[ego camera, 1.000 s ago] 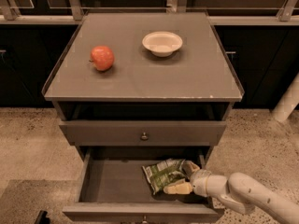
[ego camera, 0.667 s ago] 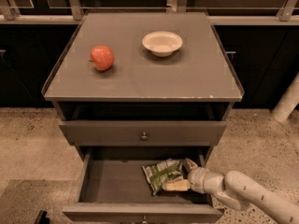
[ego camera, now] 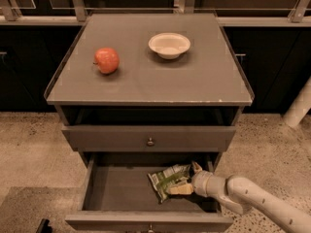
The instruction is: Pick green jalapeno chip bag from middle drawer and place on counter
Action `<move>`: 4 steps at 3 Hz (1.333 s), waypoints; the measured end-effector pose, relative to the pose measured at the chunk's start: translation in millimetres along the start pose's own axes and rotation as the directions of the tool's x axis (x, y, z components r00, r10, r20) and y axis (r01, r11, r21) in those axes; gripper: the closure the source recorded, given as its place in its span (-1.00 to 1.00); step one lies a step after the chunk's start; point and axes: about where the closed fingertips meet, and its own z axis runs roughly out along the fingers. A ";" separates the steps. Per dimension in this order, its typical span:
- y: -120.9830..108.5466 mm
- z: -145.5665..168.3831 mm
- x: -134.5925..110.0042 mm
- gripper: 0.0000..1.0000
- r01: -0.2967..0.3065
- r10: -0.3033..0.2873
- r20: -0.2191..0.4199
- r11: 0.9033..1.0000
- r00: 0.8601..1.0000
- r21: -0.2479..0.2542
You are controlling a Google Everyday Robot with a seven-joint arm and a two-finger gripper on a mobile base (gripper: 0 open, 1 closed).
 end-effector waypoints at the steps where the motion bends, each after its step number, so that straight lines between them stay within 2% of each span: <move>1: -0.4 0.2 0.0 -0.61 0.000 0.000 0.000 1.000 1.000 0.002; 4: -0.2 0.1 -0.2 0.79 0.000 0.000 0.000 1.000 1.000 0.001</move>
Offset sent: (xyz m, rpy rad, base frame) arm 0.0004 -0.0002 -0.0001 -0.0008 -0.0001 -0.0015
